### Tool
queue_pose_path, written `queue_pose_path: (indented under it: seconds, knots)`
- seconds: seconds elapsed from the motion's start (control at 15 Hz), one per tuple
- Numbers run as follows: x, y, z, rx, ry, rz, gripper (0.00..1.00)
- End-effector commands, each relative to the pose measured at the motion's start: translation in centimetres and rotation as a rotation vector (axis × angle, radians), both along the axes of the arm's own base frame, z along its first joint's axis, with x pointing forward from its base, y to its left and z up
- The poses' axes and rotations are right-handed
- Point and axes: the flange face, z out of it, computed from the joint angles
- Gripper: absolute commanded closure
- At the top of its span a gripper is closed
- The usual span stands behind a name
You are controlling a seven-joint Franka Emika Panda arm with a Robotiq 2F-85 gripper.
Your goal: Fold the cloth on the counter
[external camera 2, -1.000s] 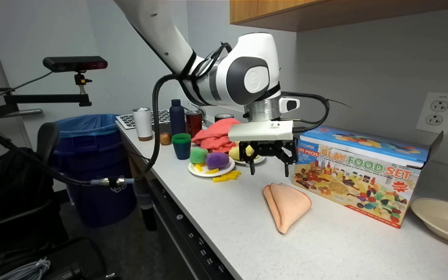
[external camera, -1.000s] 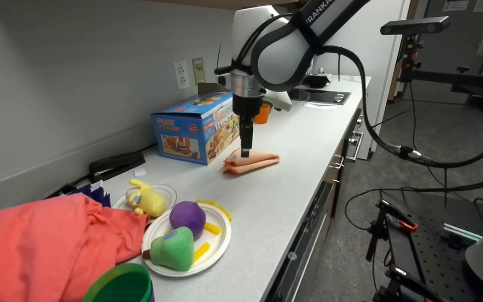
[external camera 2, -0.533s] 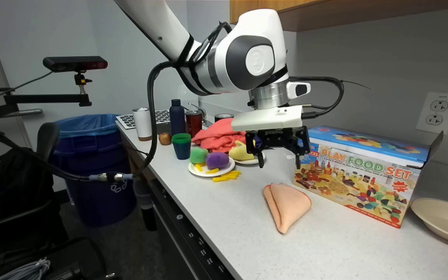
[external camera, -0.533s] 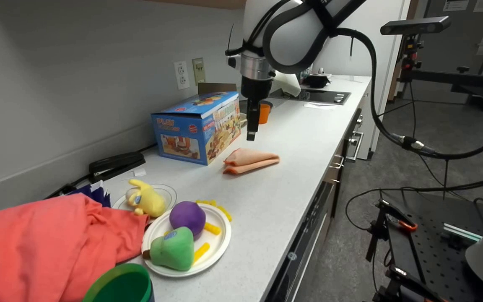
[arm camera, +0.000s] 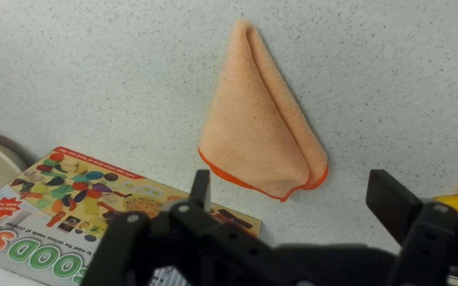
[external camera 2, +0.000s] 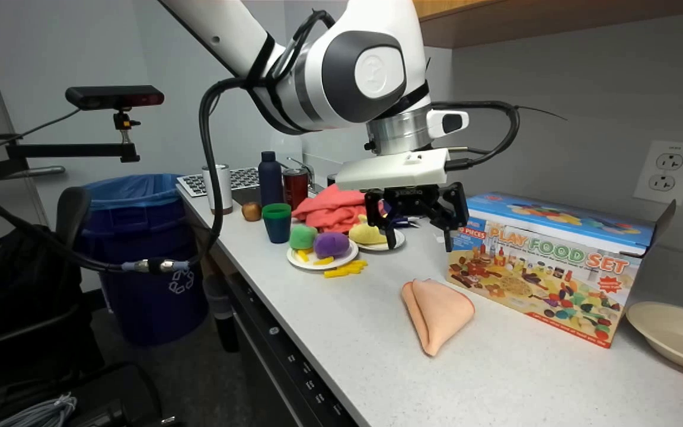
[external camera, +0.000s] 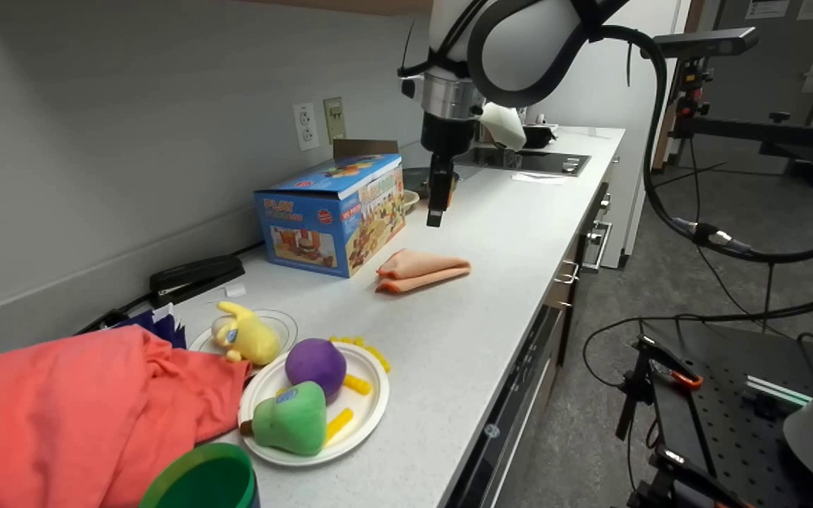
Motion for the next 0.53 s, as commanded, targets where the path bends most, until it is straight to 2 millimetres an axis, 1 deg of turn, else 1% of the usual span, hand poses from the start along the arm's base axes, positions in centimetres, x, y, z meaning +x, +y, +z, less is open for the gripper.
queue_pose_path:
  seconds: [0.0, 0.47]
  knots:
    - [0.03, 0.02, -0.05, 0.0, 0.003, 0.0, 0.0]
    - [0.07, 0.04, -0.32, 0.0, 0.008, 0.0, 0.0]
